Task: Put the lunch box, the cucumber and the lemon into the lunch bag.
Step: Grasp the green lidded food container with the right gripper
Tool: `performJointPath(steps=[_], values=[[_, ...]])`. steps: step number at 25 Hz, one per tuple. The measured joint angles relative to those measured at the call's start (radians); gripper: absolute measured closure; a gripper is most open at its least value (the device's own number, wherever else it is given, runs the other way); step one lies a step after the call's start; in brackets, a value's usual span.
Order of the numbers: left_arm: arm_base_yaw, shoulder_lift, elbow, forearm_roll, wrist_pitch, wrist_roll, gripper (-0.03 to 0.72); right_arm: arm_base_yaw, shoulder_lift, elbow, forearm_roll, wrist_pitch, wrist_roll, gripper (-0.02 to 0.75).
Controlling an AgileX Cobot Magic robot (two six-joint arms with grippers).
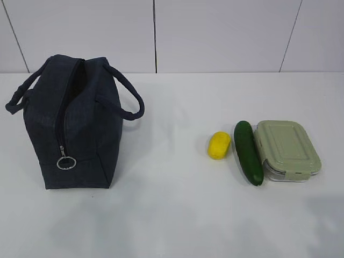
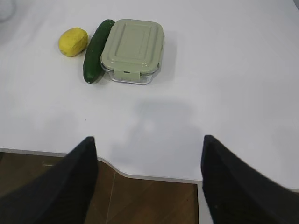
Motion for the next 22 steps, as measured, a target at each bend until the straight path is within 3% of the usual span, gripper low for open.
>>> performJointPath(steps=[15, 22], values=[[0.000, 0.000, 0.000, 0.002, 0.000, 0.000, 0.262, 0.000, 0.000, -0.019, 0.011, -0.027, 0.008, 0.205], [-0.007, 0.000, 0.000, 0.002, 0.000, 0.000, 0.262, 0.000, 0.202, -0.053, 0.140, -0.049, 0.043, 0.205]])
